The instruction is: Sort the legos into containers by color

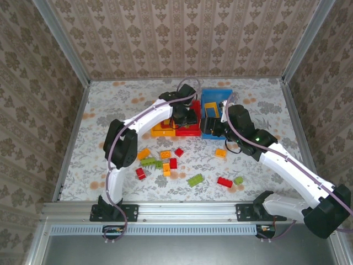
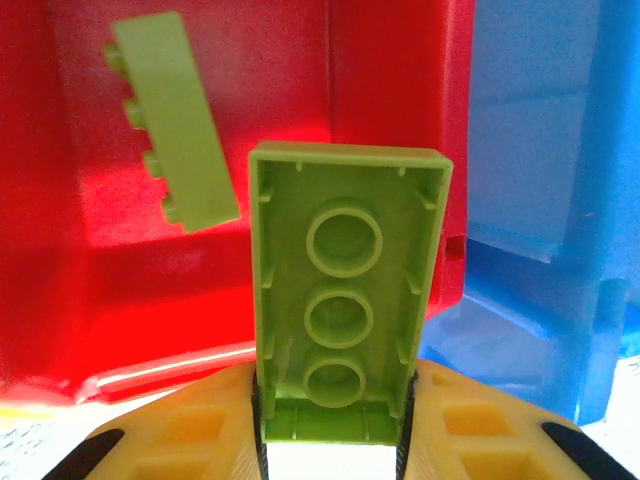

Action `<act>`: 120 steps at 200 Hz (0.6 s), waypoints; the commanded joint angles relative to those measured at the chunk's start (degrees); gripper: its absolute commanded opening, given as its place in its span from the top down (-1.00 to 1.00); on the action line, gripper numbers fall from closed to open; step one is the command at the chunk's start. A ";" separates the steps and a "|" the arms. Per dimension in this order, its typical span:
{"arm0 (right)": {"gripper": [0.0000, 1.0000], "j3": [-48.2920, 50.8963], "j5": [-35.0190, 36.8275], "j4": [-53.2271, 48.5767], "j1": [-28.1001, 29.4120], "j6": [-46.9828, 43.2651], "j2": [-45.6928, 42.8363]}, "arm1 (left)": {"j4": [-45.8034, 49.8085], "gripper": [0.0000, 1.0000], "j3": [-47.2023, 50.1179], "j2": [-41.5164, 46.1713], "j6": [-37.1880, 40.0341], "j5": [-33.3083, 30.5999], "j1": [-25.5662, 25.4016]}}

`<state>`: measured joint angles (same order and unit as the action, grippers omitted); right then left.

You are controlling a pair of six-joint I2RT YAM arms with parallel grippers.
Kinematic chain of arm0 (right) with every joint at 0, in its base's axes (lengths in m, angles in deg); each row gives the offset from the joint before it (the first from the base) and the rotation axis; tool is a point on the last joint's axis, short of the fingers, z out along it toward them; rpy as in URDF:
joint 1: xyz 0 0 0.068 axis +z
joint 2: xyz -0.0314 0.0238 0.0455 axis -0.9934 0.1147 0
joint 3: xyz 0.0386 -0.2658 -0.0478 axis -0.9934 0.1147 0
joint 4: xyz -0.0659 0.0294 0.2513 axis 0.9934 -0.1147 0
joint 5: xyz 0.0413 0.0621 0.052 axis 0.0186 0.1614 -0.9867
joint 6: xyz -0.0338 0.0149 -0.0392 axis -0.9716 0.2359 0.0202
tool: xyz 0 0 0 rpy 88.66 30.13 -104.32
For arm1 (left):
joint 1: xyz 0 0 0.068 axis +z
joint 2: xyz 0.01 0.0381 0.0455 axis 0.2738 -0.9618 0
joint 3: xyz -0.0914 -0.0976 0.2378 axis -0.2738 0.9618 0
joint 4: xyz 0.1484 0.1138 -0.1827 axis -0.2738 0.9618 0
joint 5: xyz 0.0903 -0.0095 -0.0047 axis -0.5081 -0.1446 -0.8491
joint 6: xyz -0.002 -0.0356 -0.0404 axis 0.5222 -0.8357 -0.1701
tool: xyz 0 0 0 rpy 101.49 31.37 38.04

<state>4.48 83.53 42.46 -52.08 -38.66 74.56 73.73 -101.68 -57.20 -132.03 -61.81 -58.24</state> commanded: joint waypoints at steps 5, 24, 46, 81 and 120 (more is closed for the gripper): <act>-0.51 1.36 -1.49 -1.17 -0.45 1.27 -0.84 | 1.29 0.37 -2.08 -1.55 0.95 2.28 -0.23; -0.51 1.65 -1.81 -1.21 -0.56 1.42 -0.70 | 1.72 0.27 -1.52 -2.06 0.59 1.84 -0.18; -0.51 1.79 -1.92 -1.43 -0.68 1.42 -0.51 | 1.92 0.10 -1.20 -2.37 0.46 2.10 -0.21; -0.54 1.65 -1.90 -2.27 -0.66 1.00 -0.22 | 2.31 -0.13 -1.41 -1.28 0.49 1.55 -0.43; -0.53 1.30 -0.60 -5.28 -0.74 -0.29 -0.69 | 2.89 -0.15 -1.56 1.57 0.29 -0.01 -0.68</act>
<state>5.50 82.42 41.35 -52.52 -37.85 74.56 74.80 -101.86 -59.41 -131.90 -60.54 -58.59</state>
